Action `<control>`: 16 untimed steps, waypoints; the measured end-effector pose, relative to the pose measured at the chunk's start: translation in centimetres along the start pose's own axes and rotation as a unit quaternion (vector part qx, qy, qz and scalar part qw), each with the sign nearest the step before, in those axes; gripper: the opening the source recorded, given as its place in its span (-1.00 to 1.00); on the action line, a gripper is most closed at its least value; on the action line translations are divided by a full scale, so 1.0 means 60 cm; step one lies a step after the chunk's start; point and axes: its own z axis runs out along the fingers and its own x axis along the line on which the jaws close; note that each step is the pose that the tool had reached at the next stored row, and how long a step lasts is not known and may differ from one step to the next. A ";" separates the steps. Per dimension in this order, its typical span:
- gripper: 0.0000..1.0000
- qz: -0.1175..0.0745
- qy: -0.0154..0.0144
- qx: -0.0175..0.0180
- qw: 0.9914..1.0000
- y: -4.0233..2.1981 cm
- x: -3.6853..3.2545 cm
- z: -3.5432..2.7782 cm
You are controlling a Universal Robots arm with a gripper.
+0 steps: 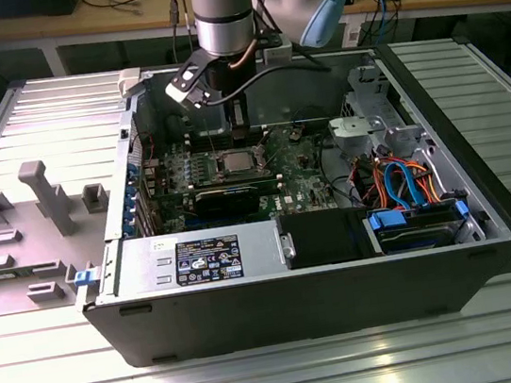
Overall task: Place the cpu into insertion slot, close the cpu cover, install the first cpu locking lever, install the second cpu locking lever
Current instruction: 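Close the cpu cover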
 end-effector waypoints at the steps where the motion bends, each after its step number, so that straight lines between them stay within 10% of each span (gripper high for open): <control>1: -0.76 0.000 0.000 0.000 1.000 0.000 0.000 -0.001; 16: -0.76 0.000 0.000 0.000 1.000 0.000 0.000 -0.011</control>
